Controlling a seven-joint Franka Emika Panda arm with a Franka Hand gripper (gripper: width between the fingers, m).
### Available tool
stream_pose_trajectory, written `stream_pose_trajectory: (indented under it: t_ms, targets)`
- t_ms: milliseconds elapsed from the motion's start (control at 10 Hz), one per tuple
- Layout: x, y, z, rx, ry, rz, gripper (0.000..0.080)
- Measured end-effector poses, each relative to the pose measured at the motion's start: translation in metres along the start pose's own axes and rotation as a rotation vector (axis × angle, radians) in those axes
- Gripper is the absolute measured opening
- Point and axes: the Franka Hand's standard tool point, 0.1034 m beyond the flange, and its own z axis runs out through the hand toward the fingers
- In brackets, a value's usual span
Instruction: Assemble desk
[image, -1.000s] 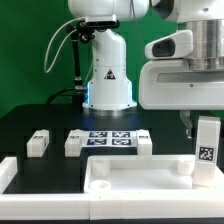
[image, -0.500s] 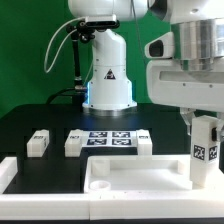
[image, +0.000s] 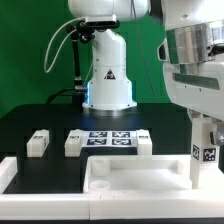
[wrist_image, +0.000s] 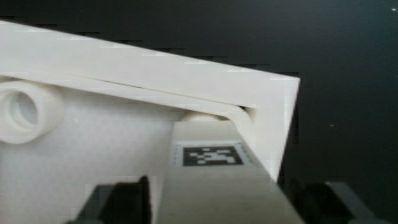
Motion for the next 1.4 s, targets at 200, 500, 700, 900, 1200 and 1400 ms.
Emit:
stream_pose_trajectory:
  t_ms: [200, 500, 700, 900, 1200, 1400]
  targets:
    - [0.001, -0.002, -0.002, 0.000, 0.003, -0.308, 0.0614]
    - [-0.005, 0.000, -0.001, -0.016, 0.000, -0.704, 0.0648]
    - [-0.004, 0.000, -0.001, -0.017, 0.001, -0.839, 0.0649]
    - [0.006, -0.002, -0.003, -0.035, 0.022, -1.243, 0.0649]
    - [0.007, -0.004, -0.002, -0.042, 0.031, -1.274, 0.0621]
    - [0.007, -0.004, -0.001, -0.041, 0.031, -1.194, 0.0446]
